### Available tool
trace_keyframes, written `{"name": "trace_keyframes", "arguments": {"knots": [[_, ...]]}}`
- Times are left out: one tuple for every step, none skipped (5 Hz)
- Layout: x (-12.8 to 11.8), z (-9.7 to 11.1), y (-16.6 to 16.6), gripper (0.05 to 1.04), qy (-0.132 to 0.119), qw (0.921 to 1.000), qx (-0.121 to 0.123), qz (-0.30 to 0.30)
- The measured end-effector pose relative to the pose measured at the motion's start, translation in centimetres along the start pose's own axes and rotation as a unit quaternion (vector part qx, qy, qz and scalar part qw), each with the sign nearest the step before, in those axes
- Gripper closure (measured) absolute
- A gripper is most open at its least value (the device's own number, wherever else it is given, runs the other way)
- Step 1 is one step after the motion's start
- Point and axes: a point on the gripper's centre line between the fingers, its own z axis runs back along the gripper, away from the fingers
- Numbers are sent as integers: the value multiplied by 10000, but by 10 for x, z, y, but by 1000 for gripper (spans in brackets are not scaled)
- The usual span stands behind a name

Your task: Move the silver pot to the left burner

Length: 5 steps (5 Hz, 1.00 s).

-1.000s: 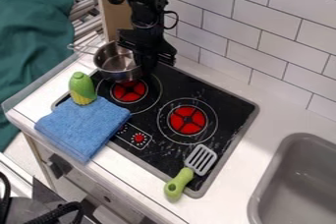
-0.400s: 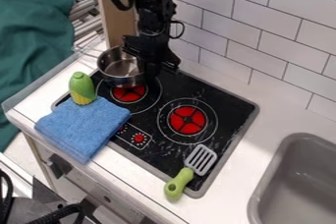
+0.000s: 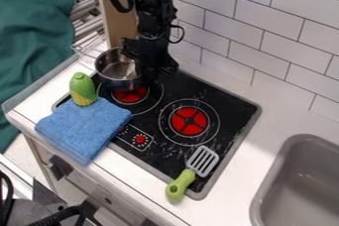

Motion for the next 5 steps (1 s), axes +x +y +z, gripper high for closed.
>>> {"name": "trace_keyframes", "arguments": {"knots": [[-6,-1,-2,997,74,10000,-41,-2],[-9,1,-4,840,162,9998,-124,-56],[2,20,-4,573,-154,9997,-168,-76],[11,38,-3,255,-484,9985,-221,-100],[13,51,-7,70,-618,9974,-351,-65]]}}
